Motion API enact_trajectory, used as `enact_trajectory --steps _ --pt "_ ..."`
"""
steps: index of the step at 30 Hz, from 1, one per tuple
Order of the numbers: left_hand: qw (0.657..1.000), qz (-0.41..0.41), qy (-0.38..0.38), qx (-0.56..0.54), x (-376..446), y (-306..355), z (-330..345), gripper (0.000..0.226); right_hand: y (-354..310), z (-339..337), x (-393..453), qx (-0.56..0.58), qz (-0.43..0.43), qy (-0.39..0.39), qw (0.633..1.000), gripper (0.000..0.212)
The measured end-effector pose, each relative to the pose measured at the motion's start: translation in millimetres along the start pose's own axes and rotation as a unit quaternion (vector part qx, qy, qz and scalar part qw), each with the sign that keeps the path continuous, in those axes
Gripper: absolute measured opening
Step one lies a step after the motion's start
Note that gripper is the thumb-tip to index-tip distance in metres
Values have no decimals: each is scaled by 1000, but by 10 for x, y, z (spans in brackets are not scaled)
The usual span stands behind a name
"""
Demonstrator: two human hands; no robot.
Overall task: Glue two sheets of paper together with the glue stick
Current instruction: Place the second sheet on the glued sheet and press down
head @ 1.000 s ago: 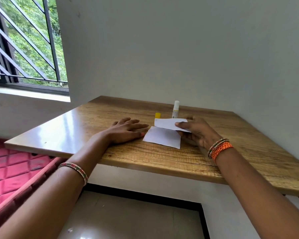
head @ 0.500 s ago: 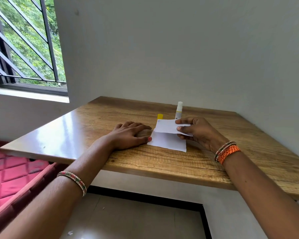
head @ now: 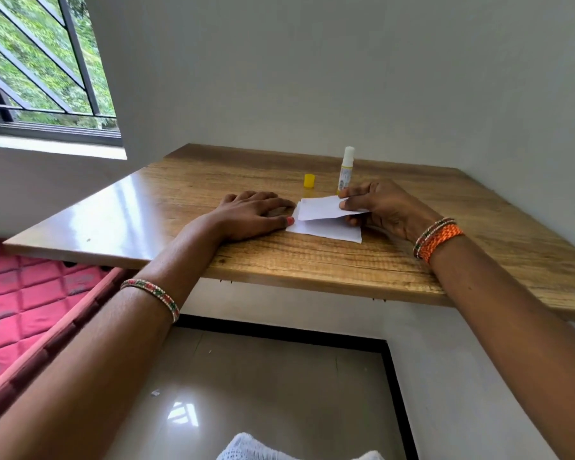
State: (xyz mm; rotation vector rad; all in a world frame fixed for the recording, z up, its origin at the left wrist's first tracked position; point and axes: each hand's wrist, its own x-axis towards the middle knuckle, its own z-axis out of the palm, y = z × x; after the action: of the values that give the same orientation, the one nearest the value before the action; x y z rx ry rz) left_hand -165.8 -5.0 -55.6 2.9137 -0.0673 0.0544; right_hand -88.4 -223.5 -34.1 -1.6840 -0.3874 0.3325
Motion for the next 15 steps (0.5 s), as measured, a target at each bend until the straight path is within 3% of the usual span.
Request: enact_trajectory --steps 9,13,15 --pt "1000 1 7 -9 3 5 2 51 -5 59 3 1 -10 20 1000 29" --pt "1000 3 8 -11 24 -17 11 49 -5 38 13 -5 2 31 1000 8" --pt "1000 4 7 -7 39 -25 12 50 -12 40 13 -6 1 32 999 6"
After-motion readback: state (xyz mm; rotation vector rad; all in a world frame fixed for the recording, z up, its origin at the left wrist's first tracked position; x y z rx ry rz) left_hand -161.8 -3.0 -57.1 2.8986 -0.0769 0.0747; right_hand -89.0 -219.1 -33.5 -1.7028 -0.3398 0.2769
